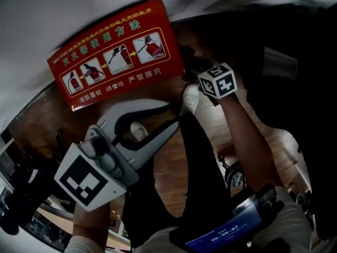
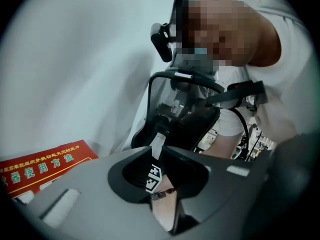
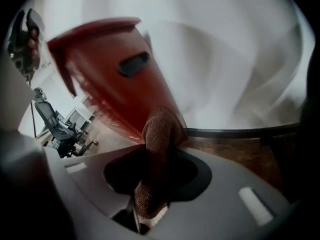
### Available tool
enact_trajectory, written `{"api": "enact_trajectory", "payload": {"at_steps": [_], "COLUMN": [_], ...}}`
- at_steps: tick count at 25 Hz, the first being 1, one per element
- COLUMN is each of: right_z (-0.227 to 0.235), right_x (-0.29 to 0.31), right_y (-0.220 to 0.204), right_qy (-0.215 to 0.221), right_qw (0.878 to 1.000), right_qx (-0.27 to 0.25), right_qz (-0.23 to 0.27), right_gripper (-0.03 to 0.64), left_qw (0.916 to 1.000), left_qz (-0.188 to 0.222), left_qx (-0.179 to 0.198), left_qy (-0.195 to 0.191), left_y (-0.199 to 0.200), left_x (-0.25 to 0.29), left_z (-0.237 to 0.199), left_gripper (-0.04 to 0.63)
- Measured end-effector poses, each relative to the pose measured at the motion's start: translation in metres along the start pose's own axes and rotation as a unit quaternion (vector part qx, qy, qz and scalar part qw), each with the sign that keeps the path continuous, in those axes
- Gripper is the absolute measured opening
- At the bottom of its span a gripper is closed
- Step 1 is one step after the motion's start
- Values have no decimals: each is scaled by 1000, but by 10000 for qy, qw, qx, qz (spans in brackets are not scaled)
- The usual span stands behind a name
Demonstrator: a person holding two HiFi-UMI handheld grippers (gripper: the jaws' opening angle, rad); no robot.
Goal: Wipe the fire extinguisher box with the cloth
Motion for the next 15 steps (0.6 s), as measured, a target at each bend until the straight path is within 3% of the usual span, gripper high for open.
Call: {"api": "enact_trajectory", "payload": {"at_steps": [5, 8, 11, 15], "right_z": [-64, -100, -137, -172], "right_x": [-70, -95, -102, -100], "right_y": [-9, -5, 2, 7], "right_qy": [-152, -199, -104, -104], "right_qw": [9991, 9919, 9630, 9024], "right_qx": [253, 901, 2015, 3393], "right_qz": [302, 874, 1786, 2653], "right_gripper": [114, 114, 114, 114], "left_qw": [9999, 10000, 9997, 9998], "left_qz": [95, 41, 138, 182], "left_qx": [-81, 25, 193, 103], "left_qy": [75, 12, 41, 75], "left_y": [-13, -25, -36, -52], "left_x": [-39, -65, -95, -131], "left_z": [42, 67, 92, 121], "left_gripper": [63, 63, 63, 63]}}
Point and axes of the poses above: the fingertips, and each gripper's own axes: x forward along the fingers, z to its right, y out of its top, the point moved 6 cm from there along -x, backward along the fingers, and after that the axes turned 6 degrees about -y, right-handed, at the moved point
